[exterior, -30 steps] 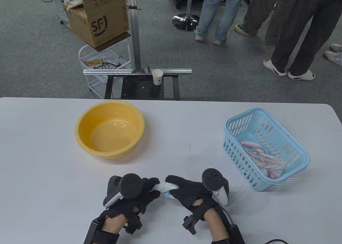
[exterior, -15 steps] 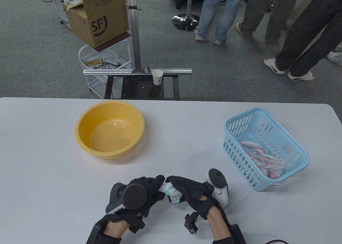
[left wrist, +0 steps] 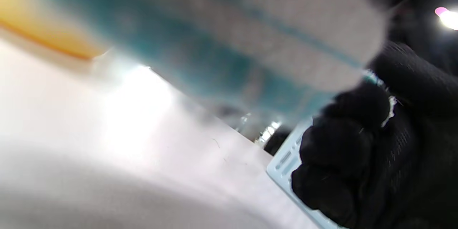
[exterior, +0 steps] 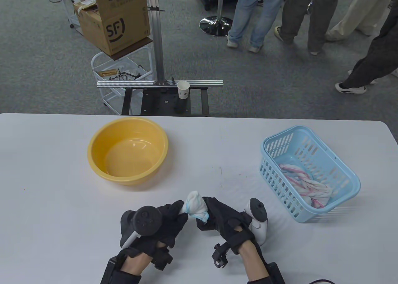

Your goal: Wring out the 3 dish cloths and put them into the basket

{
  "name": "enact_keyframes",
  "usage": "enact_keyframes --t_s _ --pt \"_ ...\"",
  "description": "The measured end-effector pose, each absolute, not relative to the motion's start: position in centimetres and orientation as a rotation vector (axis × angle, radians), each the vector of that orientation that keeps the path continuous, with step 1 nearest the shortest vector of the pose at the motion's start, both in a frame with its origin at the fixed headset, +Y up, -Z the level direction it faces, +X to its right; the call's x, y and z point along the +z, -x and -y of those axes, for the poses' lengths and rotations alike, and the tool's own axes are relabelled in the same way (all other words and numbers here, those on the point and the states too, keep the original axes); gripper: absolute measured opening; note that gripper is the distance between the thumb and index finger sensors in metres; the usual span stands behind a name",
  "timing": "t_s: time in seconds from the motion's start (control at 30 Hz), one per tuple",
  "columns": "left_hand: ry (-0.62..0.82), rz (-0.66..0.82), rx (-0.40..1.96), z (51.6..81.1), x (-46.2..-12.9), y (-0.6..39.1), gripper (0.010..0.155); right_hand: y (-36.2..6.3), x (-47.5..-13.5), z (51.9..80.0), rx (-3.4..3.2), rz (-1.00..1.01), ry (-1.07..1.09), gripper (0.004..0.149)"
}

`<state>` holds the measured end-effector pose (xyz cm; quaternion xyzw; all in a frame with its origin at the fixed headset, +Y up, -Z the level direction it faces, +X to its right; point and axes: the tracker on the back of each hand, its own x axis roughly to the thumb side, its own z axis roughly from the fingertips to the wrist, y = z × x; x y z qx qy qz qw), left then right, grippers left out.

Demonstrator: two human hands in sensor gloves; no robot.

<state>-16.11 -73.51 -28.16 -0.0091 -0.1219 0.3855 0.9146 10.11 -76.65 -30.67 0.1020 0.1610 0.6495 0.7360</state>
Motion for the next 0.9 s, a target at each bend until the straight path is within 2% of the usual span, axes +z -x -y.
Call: enact_keyframes --t_s 0.1,0.23,0.3,0.33,0.4,0.47,0.6,0.63,0.73,0.9 --pt "0.092 0.153 0.988 74.5 -28.8 17.7 0.061 -9.7 -30.2 74.9 1.644 -0.133 -0.317 0.063" --pt "0.223 0.039 1.359 75.8 -29.4 19.6 0.062 -8.6 -29.0 72.9 1.961 0.155 -0.52 0.062" --pt "0.296 0.031 1.515 76.4 -29.5 20.0 0.062 -7.8 -28.4 72.2 2.132 0.267 -0.645 0.064" --pt "0.348 0.03 1.592 76.8 -29.5 20.1 0.062 -7.0 -27.9 71.9 2.254 0.306 -0.732 0.071" --pt "0.45 0.056 1.717 77.4 -29.6 19.8 0.061 -5.6 -27.0 71.5 2.531 0.361 -0.875 0.086" --pt "0.587 0.117 1.779 77.7 -29.6 18.9 0.06 -4.8 -26.5 71.2 2.646 0.448 -0.96 0.093" --pt "0.907 0.354 1.77 77.7 -29.2 16.0 0.059 -4.6 -26.0 70.8 2.676 0.627 -1.014 0.099" --pt "0.944 0.385 1.773 77.6 -29.1 15.5 0.059 -4.7 -26.0 70.8 2.677 0.642 -1.019 0.099" --pt "1.016 0.486 1.749 77.2 -28.6 13.8 0.06 -5.4 -25.9 70.6 2.609 0.811 -1.044 0.096" --pt "1.118 0.562 1.677 77.4 -28.2 13.3 0.067 -5.8 -25.5 69.8 2.478 0.969 -1.076 0.065"
